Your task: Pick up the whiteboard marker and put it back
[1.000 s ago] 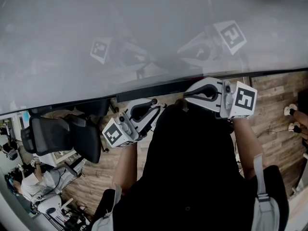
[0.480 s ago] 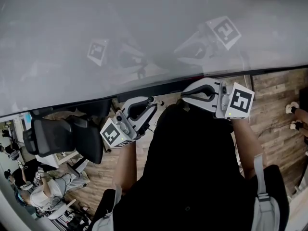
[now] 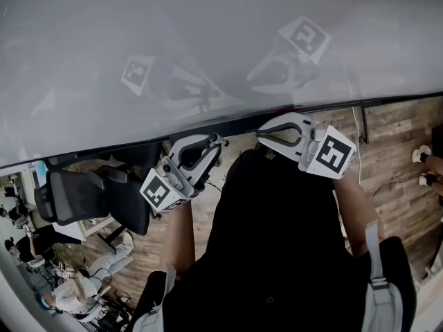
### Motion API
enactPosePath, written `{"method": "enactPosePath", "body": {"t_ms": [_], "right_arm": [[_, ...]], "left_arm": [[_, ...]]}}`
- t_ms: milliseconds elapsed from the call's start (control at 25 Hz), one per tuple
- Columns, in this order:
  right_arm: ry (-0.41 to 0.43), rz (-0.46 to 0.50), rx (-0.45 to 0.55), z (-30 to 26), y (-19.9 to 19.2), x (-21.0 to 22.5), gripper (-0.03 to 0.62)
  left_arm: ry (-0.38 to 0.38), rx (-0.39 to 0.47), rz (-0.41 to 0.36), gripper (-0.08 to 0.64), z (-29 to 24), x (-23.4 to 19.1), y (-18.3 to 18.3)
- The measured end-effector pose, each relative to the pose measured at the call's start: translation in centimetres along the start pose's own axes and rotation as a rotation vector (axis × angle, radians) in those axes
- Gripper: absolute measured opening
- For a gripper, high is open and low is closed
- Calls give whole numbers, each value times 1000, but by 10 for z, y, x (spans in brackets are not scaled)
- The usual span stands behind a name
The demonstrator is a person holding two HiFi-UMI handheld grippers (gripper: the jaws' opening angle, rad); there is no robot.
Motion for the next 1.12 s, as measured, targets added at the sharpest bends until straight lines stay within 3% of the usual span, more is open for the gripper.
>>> {"method": "enactPosePath", "body": {"t_ms": [200,360,680,840,960,1120], "right_arm": [[-18,47,-62,-8,-10,-6,20],[-85,116,-116,-9,-20,-2,20],[-143,165,-162,-10,-35,4,20],[-175,166,-186,-9,-43,11,20],[-183,156,-196,-11,-46,14,20],[-188,166,-213,-12,-50,12,20]], "left_arm": [[1,-87,-21,71,5,-4,-15],[18,-118,-15,71,0,-3,-23],[94,-248,-32,71,2,-19,-47],[95,-380,-97,71,1,-24,-68],[70,-549,-175,71,4,-25,-93],[59,-706,-206,71,9,-24,-127]]}}
Point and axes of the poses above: the fingertips, and each gripper's own axes: z backward along the fingers, x to its right, y out of its top, the point moved 1 cm from there along z, backward along the fingers, and after that the axes turned 13 degrees about -y, right-handed, at the moved point
